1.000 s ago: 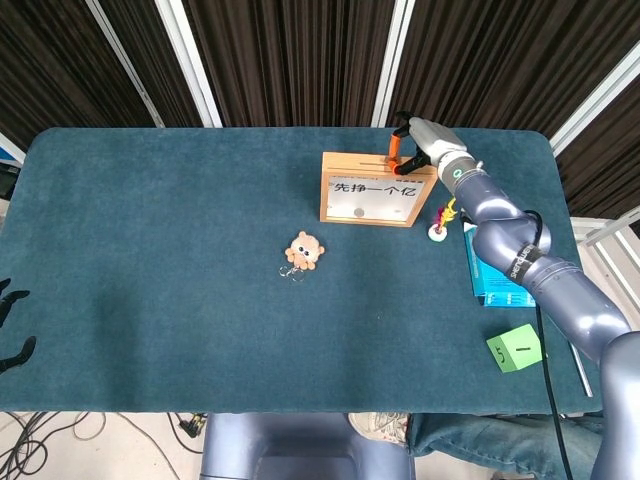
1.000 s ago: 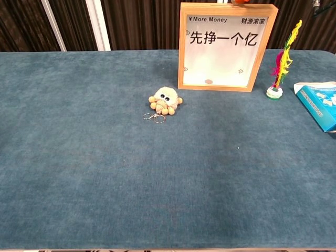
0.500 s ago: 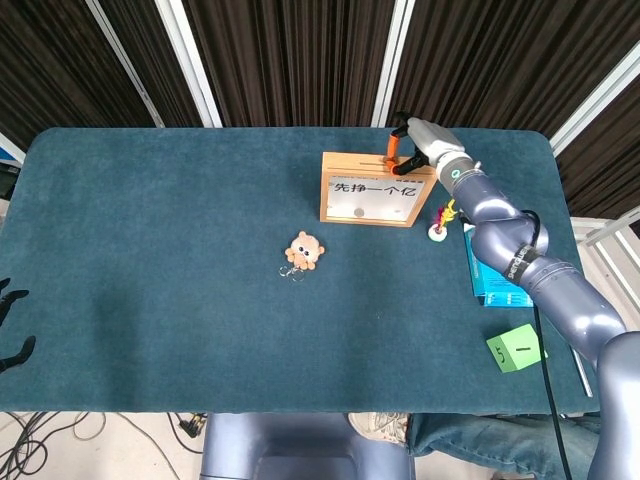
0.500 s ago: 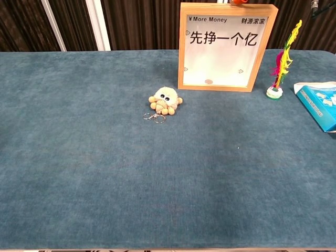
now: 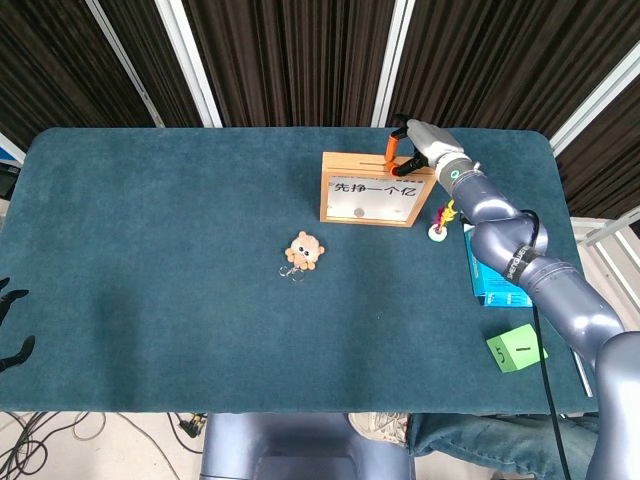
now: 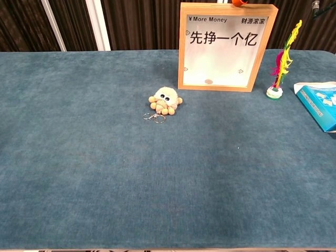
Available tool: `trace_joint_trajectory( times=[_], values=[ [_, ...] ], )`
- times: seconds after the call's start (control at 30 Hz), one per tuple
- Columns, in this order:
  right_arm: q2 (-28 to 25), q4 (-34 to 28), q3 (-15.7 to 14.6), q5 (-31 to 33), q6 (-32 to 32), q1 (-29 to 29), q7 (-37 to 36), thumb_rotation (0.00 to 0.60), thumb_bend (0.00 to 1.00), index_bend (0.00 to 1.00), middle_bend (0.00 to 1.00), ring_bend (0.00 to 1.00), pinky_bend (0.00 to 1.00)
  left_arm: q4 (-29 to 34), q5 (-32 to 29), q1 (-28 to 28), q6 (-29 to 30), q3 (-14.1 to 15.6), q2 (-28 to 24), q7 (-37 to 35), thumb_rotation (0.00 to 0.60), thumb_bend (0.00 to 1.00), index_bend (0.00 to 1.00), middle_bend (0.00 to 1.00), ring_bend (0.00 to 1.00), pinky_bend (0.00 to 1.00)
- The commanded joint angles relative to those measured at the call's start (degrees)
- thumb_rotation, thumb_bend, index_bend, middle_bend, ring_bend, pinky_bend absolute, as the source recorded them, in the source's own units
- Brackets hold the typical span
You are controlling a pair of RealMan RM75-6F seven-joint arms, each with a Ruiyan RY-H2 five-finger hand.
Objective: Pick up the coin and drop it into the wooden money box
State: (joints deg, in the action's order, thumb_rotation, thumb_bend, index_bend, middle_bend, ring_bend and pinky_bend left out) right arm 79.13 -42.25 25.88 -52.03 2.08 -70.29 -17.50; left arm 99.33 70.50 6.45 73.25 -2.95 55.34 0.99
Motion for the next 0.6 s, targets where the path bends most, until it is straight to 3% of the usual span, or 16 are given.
trace_joint_trajectory(
  times=[0.03,0.43,0.6],
  values=[
    [-0.1,0.0,0.1,-0.3,0.0,0.0,-0.2,0.6,0.47,0.53,0.01,0.0,0.0,0.0,0.0,0.0,0.0,0.0,0.0,0.0,0.6,0.37,0.2,0.0,0.0,0.0],
    [-1.4,-2.0,1.1,-1.1,0.2,0.8,-1.3,0.6,0.47,0.5,0.01,0.0,0.0,0.1,-0.2,0.0,0.0,0.0,0.0,0.0,0.6,0.37,0.2,0.0,0.0,0.0],
    [-3.3,-5.5,1.9,-2.9,7.7,2.9,-0.4,0.6,0.47,0.5,0.01,0.0,0.0,0.0,0.0,-0.1,0.1,0.0,0.0,0.0,0.6,0.37,0.2,0.0,0.0,0.0]
  ],
)
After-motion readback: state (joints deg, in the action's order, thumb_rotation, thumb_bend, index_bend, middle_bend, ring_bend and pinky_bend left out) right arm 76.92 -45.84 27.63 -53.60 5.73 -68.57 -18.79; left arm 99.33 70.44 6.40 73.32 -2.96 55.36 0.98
